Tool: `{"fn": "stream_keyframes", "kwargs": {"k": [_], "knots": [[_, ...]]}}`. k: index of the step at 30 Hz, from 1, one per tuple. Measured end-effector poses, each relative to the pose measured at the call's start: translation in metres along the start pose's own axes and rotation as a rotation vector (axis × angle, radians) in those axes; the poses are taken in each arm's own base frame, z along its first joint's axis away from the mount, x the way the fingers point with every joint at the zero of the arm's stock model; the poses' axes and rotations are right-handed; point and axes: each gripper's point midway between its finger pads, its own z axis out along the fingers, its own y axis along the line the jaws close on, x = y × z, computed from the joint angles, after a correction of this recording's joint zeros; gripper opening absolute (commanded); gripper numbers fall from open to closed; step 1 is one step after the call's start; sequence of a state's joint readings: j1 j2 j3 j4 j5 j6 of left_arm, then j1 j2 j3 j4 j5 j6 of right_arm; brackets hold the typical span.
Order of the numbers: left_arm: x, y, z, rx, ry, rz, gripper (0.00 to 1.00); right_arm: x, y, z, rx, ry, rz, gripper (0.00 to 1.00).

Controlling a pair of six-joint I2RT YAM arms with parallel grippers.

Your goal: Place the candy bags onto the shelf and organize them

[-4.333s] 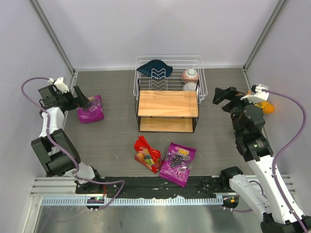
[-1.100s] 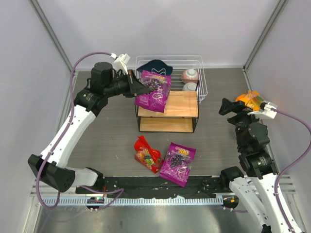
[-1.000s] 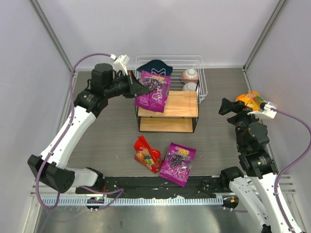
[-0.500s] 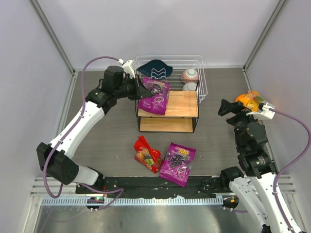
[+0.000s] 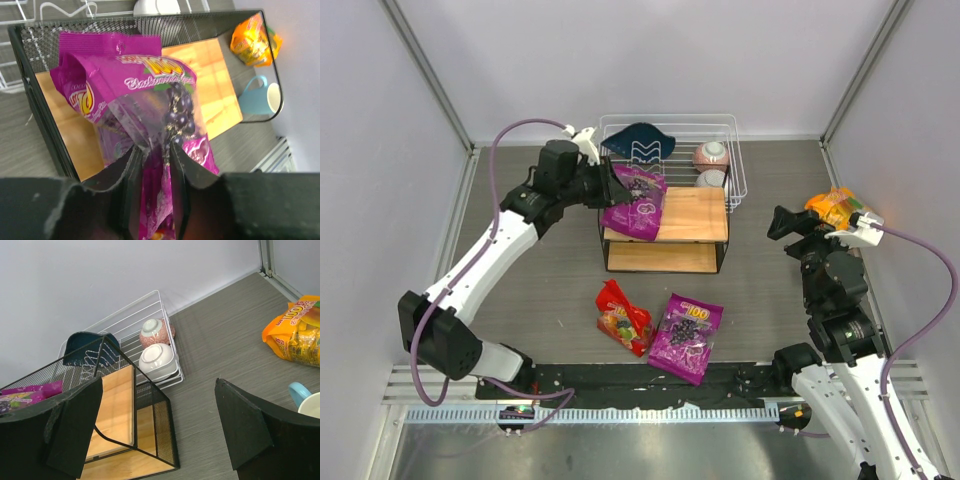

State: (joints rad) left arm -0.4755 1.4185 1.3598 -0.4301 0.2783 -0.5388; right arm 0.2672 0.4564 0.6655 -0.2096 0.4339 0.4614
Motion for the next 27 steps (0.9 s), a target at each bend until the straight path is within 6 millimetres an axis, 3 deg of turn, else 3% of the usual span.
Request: {"fn": "stream_keyframes", "kwargs": {"k": [2, 5, 12, 17, 22, 27], "knots": [[-0.005, 0.000, 0.001, 0.000, -0.019, 0.008, 0.53, 0.000, 0.000, 0.000, 0.000, 0.000, 0.000, 1.00], [-0.011, -0.003, 0.000, 0.006, -0.044, 0.019, 0.67, 0.000, 0.000, 0.000, -0.001, -0.002, 0.001, 1.00], [-0.032, -0.014, -0.009, 0.020, -0.089, 0.053, 0.83, -0.001, 0.001, 0.000, -0.003, -0.005, 0.002, 1.00], [-0.076, -0.043, -0.026, 0.068, -0.169, 0.131, 0.96, -0.001, 0.000, 0.001, -0.002, -0.003, -0.004, 0.99], [-0.119, -0.072, -0.054, 0.099, -0.249, 0.259, 0.99, 0.008, 0.001, 0.007, 0.004, 0.031, -0.029, 1.00], [-0.133, -0.075, -0.069, 0.063, -0.247, 0.383, 1.00, 0.009, 0.015, 0.019, -0.017, 0.081, -0.066, 1.00]]}}
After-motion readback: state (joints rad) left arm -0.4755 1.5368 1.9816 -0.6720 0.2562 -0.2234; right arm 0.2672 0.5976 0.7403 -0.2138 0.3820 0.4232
